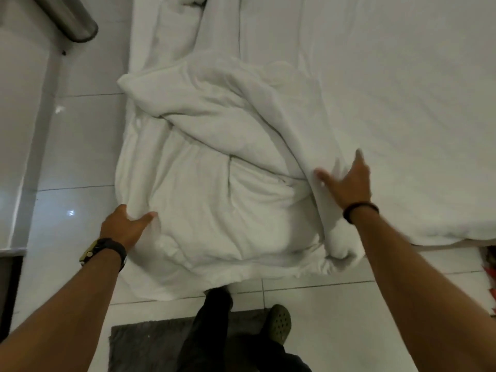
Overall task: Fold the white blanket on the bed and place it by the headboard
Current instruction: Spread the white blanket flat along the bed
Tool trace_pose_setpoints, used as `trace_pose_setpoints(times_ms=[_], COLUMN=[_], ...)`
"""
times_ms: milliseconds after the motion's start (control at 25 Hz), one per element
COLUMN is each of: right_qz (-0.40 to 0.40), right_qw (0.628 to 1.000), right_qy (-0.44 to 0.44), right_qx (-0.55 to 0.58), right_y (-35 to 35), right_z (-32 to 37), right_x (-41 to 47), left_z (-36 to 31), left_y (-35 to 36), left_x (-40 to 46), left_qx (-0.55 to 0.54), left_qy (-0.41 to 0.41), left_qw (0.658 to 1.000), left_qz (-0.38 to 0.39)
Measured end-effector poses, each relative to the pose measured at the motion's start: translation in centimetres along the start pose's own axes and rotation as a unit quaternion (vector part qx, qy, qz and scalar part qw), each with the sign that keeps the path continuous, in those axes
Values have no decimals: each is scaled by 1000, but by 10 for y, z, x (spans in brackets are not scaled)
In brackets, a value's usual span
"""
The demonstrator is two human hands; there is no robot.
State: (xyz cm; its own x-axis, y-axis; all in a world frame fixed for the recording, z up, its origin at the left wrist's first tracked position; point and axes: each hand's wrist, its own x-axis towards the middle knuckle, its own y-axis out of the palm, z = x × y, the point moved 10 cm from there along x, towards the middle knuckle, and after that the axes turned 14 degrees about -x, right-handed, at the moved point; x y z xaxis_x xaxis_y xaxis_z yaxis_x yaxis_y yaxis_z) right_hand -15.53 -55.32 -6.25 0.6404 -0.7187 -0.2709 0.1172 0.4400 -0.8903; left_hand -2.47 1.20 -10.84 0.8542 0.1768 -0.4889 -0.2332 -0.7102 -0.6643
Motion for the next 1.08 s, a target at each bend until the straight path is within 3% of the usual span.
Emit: trace_pose_setpoints(times_ms=[120, 200, 240, 320, 440, 520, 600, 640, 720, 800, 840, 920, 1000, 1080], right_qz=[73, 165, 172, 106, 53, 151, 290, 294, 130, -77, -98, 33, 179, 188], right_qw=[987, 975, 977, 991, 990, 947, 873, 861, 920, 959, 967, 970, 925, 876], right_qy=[112, 142, 116, 47, -134, -274, -362, -383, -362, -272, -237, -238, -315, -410], right_qx=[85, 42, 44, 66, -12, -71, -148, -160, -80, -11, -2, -26, -117, -170], right_y=[15, 31, 36, 37, 47, 92, 144, 146, 98, 37, 27, 58, 116, 147], right_z=[11, 21, 39, 83, 160, 190, 184, 180, 182, 170, 172, 206, 257, 289], right_x=[65, 69, 69, 53, -36, -127, -215, -236, -214, -176, -162, -145, -159, -197], left_z=[35, 47, 52, 53, 59, 65, 68, 67, 67, 69, 69, 66, 62, 62], left_y=[-4, -5, -9, -20, -26, -19, -16, -16, -19, -22, -24, -25, -28, -34], left_x=[-15, -23, -22, -15, -4, -4, -4, -5, -3, -1, 0, -1, -5, -7], left_qx=[-77, -156, -189, -197, -154, -131, -124, -124, -136, -147, -150, -157, -162, -151], left_qy=[-53, -84, -95, -85, -67, -77, -77, -74, -69, -69, -69, -65, -58, -45], left_qw=[995, 982, 975, 974, 984, 987, 988, 988, 986, 984, 984, 982, 982, 985], left_qz=[33, 68, 73, 67, 53, 56, 56, 58, 65, 71, 73, 80, 76, 65])
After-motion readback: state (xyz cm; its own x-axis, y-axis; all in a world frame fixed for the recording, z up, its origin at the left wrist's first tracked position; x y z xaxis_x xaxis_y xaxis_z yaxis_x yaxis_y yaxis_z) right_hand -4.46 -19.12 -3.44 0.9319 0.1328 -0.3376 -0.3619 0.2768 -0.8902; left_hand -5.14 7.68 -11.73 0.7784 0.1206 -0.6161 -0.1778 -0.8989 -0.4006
